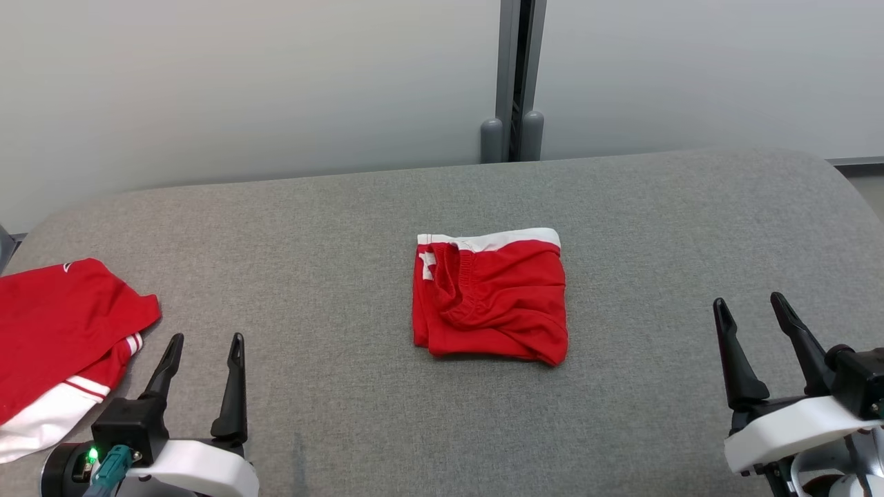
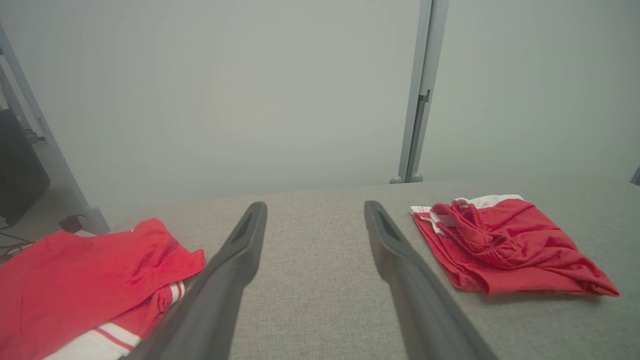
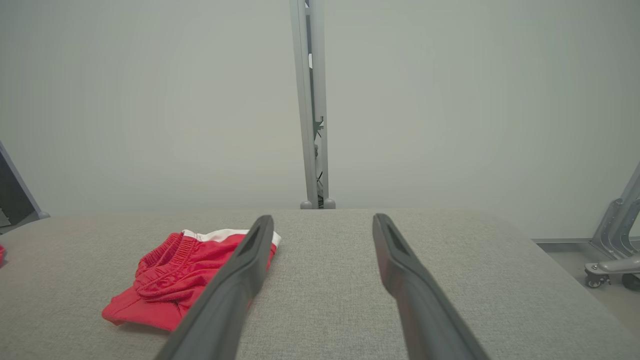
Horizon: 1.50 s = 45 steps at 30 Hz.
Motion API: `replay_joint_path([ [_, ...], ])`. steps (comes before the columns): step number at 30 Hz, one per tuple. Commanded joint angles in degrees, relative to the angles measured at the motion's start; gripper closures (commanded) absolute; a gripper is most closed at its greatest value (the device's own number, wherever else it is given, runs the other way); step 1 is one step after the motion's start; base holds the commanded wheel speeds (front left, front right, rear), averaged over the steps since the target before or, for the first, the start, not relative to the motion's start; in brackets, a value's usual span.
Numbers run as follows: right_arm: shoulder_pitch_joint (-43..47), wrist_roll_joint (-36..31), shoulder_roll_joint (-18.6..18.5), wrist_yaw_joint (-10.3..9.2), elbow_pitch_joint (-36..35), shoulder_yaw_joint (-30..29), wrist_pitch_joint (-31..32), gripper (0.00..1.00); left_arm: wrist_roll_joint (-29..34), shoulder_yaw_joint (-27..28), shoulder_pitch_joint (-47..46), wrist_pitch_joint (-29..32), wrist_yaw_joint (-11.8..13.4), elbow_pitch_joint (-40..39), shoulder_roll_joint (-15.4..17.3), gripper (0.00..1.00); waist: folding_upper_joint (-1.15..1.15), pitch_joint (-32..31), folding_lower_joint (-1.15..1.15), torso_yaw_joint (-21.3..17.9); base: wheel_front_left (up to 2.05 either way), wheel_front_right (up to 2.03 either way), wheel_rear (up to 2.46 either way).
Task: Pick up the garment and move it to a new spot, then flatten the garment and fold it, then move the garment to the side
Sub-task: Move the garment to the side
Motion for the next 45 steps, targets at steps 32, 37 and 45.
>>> replay_joint_path([
  [32,0.71,-1.14,0.15,0.01,-1.91,-0.73,1.78,0.00,-0.81,-0.38,-0.19,0.63,1.86,-1.67,0.71,0.00,0.00,0.42,0.00,1.21,0.00,0.00,0.00],
  [37,0.38,-1.03,0.09,0.01,-2.25,-0.93,1.79,0.00,-0.61,-0.48,-0.85,0.29,1.98,-2.03,0.71,0.00,0.00,1.39,0.00,1.43,0.00,0.00,0.00],
  [45,-1.88,-0.95,-0.70,0.01,-2.10,-1.88,2.37,0.00,0.33,-1.04,-4.20,-0.46,1.65,-3.45,0.51,0.00,0.00,5.99,0.00,3.16,0.00,0.00,0.00],
])
